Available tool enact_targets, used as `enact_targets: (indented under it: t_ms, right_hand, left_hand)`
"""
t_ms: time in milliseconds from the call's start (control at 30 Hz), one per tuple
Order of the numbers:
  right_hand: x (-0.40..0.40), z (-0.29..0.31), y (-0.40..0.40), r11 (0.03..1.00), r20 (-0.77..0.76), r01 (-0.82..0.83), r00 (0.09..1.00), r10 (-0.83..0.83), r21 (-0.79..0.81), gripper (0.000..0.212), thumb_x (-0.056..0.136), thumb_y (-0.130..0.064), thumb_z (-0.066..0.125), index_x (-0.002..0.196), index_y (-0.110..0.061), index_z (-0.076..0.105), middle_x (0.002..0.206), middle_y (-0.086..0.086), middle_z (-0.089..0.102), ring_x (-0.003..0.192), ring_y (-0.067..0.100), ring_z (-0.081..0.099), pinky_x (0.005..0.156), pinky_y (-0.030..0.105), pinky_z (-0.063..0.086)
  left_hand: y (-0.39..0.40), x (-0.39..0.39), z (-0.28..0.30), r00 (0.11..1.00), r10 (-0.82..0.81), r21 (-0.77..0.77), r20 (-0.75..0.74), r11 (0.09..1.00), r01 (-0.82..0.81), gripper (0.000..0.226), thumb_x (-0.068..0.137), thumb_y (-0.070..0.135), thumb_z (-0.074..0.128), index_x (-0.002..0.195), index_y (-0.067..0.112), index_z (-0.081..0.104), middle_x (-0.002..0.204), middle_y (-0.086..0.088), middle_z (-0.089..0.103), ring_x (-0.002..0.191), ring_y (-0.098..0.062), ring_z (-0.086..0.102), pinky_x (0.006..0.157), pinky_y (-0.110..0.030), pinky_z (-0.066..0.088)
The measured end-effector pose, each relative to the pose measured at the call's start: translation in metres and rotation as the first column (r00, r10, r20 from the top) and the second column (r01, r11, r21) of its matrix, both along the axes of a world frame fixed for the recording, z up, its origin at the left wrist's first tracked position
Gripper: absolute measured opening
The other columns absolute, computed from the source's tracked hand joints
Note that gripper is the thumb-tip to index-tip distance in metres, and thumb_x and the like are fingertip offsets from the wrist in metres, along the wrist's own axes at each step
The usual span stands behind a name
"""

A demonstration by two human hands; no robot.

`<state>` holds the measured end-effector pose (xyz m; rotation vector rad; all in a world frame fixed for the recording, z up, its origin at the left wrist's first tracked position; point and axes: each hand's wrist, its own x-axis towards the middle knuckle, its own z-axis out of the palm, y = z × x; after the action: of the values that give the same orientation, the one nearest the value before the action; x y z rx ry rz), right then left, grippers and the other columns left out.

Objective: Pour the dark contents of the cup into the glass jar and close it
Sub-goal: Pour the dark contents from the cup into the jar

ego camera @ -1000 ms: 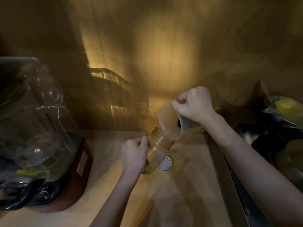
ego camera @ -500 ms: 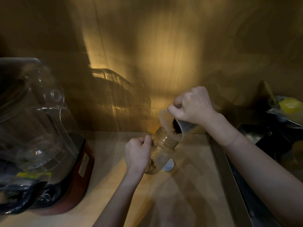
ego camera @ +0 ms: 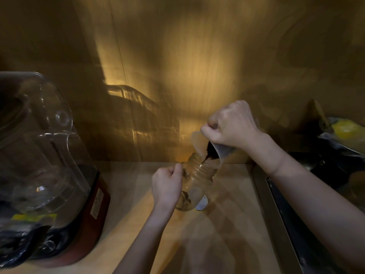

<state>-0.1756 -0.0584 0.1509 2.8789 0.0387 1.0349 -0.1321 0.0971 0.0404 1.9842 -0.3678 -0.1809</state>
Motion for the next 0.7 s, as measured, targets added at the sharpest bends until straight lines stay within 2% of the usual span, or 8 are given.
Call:
enact_targets:
  t_ms: [100,200,300,433,567,700]
  right_hand:
    - [0.001,0.001,-0.002,1.0,-0.014,-0.004,1.0,0.003,-0.01,0.04,0.068,-0.019,0.047,0.03,-0.008,0.049,0.024,0.007,0.04,0.025,0.017,0.033,0.04,0.019,0.023]
    - [0.003,0.003,-0.001,1.0,-0.038,-0.001,0.999,0.0,-0.029,0.034,0.062,-0.011,0.058,0.03,-0.007,0.048,0.024,0.01,0.04,0.023,0.02,0.038,0.04,0.021,0.025]
    - [0.005,0.005,0.001,1.0,-0.052,-0.008,0.999,0.006,-0.029,0.034,0.061,-0.01,0.059,0.029,-0.007,0.047,0.024,0.01,0.04,0.023,0.02,0.037,0.04,0.02,0.024]
    - [0.006,0.005,0.001,0.999,-0.073,-0.011,0.997,0.009,-0.039,0.034,0.062,-0.011,0.059,0.03,-0.007,0.049,0.025,0.01,0.042,0.024,0.019,0.036,0.042,0.019,0.023]
    - [0.007,0.005,-0.001,0.999,-0.07,-0.026,0.997,0.023,-0.03,0.034,0.062,-0.01,0.058,0.03,-0.008,0.048,0.025,0.008,0.041,0.023,0.021,0.038,0.042,0.019,0.022]
    - [0.008,0.003,-0.001,0.999,-0.055,-0.022,0.998,0.021,-0.03,0.034,0.061,-0.01,0.059,0.029,-0.008,0.046,0.024,0.008,0.04,0.023,0.019,0.035,0.043,0.017,0.019]
  left_hand:
    - [-0.001,0.0,0.001,1.0,0.006,-0.002,-0.001,1.0,-0.006,0.052,0.082,0.021,0.05,0.037,0.013,0.025,0.043,-0.001,0.021,0.044,-0.017,0.024,0.046,-0.033,0.023]
    - [-0.003,-0.001,0.001,1.0,0.008,-0.018,-0.002,1.0,-0.008,0.051,0.082,0.021,0.05,0.038,0.014,0.026,0.047,-0.008,0.024,0.048,-0.022,0.026,0.049,-0.035,0.023]
    - [-0.003,0.001,-0.002,1.0,0.02,-0.03,-0.004,0.999,-0.02,0.05,0.082,0.021,0.05,0.038,0.013,0.027,0.054,-0.013,0.027,0.054,-0.027,0.028,0.053,-0.035,0.025]
    - [-0.003,0.002,-0.006,1.0,0.015,-0.055,-0.017,0.998,-0.015,0.046,0.083,0.022,0.05,0.041,0.009,0.037,0.053,-0.015,0.03,0.053,-0.027,0.032,0.055,-0.034,0.029]
    - [-0.003,0.004,-0.008,1.0,0.013,-0.083,-0.02,0.996,-0.015,0.044,0.083,0.022,0.05,0.042,0.01,0.038,0.048,-0.011,0.029,0.048,-0.021,0.03,0.054,-0.034,0.028]
    - [-0.003,0.006,-0.01,0.999,-0.008,-0.1,-0.031,0.995,0.004,0.042,0.084,0.024,0.05,0.046,0.007,0.046,0.052,-0.014,0.033,0.051,-0.024,0.034,0.054,-0.034,0.03]
